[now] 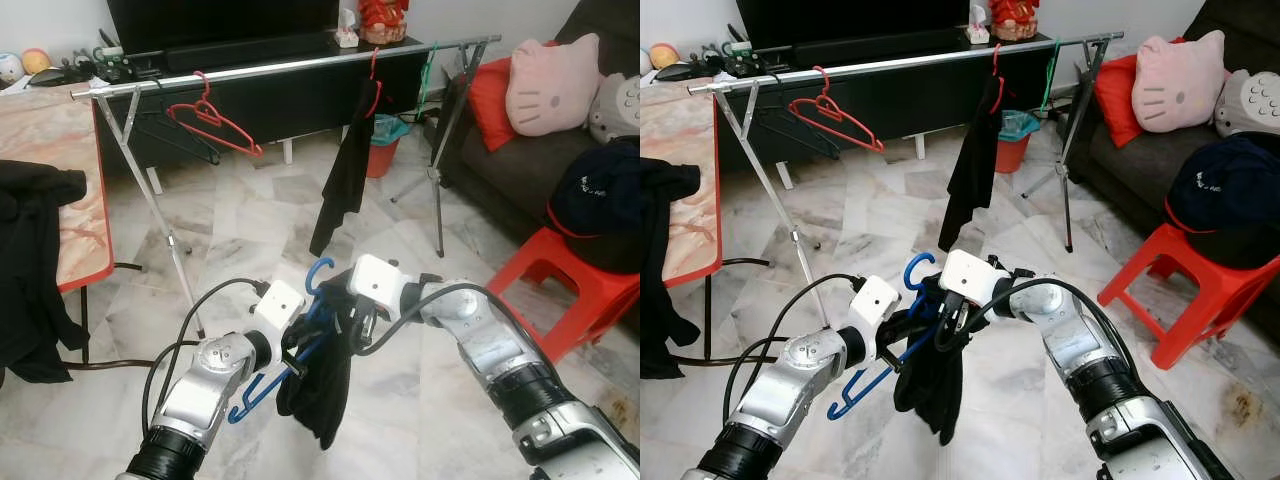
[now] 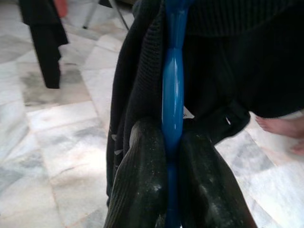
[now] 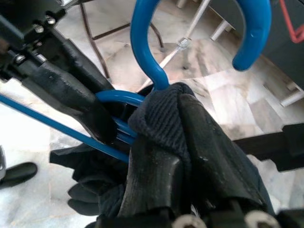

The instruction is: Hang hanger

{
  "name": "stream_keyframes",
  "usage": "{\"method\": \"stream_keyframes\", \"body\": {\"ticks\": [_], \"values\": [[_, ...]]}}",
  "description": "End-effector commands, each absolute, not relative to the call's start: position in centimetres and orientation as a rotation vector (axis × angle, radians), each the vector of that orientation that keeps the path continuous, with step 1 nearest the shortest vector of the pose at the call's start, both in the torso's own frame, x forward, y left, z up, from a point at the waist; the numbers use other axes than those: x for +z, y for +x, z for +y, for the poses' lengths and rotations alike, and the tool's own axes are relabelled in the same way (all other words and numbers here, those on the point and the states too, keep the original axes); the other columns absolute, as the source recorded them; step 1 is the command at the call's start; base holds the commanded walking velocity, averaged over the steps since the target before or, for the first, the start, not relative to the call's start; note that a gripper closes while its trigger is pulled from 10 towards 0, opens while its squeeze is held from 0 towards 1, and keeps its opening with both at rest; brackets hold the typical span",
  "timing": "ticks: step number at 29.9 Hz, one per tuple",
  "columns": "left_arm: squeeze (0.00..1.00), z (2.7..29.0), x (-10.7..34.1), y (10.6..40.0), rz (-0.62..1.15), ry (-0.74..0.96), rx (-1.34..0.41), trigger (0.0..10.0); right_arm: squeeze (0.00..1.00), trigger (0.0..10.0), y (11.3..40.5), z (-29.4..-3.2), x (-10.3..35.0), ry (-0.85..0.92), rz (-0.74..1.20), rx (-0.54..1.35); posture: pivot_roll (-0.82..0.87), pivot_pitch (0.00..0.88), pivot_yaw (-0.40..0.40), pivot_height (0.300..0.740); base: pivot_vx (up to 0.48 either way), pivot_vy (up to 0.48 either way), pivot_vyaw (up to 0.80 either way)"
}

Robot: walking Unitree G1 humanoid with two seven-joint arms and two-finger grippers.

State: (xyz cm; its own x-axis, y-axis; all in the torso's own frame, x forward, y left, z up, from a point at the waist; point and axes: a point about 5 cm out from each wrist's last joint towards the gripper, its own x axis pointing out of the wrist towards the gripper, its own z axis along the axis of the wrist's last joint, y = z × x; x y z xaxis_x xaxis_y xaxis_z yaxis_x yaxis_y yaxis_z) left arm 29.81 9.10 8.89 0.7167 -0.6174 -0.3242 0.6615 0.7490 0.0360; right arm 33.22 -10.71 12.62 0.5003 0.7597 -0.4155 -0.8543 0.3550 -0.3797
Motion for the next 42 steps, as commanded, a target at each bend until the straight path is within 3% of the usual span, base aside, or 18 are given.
{"method": "stream_keyframes", "body": {"ticks": [1,8,21,22,24,42], "values": [[0.00,9.4,10.4,31.1,0.234,0.159,-0.630,10.0,0.00,10.0,32.7,-10.2,12.7,-0.610,0.171,1.076,0.06,0.000,-0.038,0.740,0.000,0.000,0.00],[0.00,9.6,10.7,31.5,0.217,0.155,-0.599,10.0,0.00,10.0,31.8,-10.7,12.0,-0.609,0.211,1.084,0.05,0.000,-0.035,0.740,0.000,0.000,0.00],[0.00,10.0,10.7,32.0,0.197,0.147,-0.550,10.0,0.00,10.0,32.9,-11.6,11.9,-0.624,0.253,0.951,0.05,0.000,-0.039,0.740,0.000,0.000,0.00],[0.00,10.0,10.7,32.0,0.196,0.148,-0.549,10.0,0.63,10.0,33.0,-11.6,12.0,-0.621,0.251,0.950,0.05,0.000,-0.037,0.740,0.000,0.000,0.00],[0.00,10.0,10.7,32.0,0.195,0.148,-0.547,10.0,1.00,10.0,33.0,-11.5,12.0,-0.618,0.251,0.949,0.05,0.000,-0.037,0.740,0.000,0.000,0.00],[0.00,10.5,10.7,32.2,0.181,0.140,-0.522,10.0,1.00,10.0,32.3,-11.0,11.6,-0.617,0.266,0.995,0.05,0.000,-0.037,0.740,0.000,0.000,0.00]]}}
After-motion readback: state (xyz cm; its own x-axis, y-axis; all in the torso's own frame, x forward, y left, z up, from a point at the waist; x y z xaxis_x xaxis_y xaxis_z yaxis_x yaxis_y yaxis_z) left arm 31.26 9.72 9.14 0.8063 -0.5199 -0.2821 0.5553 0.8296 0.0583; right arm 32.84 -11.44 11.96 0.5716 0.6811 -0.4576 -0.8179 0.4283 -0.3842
